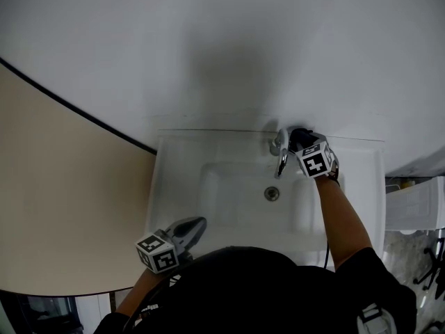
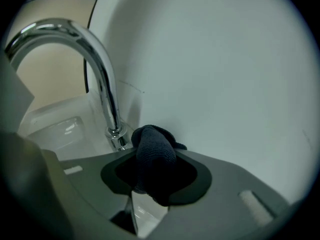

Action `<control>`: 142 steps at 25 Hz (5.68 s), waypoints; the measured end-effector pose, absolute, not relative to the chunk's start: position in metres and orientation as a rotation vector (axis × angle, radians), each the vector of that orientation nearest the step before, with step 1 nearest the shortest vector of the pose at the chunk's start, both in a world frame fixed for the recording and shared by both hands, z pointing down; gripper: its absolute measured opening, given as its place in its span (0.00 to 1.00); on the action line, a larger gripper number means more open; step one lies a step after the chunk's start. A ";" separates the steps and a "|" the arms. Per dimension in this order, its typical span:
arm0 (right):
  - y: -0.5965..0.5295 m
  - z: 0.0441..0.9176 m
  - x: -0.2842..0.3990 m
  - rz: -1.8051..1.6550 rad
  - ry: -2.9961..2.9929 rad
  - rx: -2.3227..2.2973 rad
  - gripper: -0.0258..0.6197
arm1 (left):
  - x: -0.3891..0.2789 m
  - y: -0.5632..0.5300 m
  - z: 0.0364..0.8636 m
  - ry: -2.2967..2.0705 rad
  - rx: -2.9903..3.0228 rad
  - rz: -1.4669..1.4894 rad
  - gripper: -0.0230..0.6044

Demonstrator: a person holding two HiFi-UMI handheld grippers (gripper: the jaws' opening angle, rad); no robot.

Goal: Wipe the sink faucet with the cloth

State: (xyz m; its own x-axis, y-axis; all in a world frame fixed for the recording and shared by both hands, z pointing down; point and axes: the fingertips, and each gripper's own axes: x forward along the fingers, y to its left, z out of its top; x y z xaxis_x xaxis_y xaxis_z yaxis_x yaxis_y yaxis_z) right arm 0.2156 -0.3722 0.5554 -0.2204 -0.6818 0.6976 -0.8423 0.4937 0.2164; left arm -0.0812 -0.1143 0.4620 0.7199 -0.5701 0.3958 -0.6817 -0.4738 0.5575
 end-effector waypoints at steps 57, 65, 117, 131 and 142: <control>-0.397 0.579 0.196 0.350 -1.959 1.119 0.23 | -0.074 -0.106 0.464 -0.937 2.204 0.228 0.02; -0.364 0.575 0.187 0.367 -1.977 1.071 0.23 | -0.074 -0.108 0.460 -0.942 2.204 0.224 0.02; -0.346 0.643 0.215 1.032 -2.199 1.573 0.23 | -0.097 -0.095 0.470 -0.968 2.169 0.249 0.02; -0.351 0.641 0.220 0.876 -2.167 1.431 0.23 | -0.100 -0.094 0.468 -0.985 2.171 0.236 0.02; -0.204 0.585 0.129 0.657 -2.350 0.927 0.23 | -0.094 -0.127 0.473 -0.991 2.208 0.089 0.02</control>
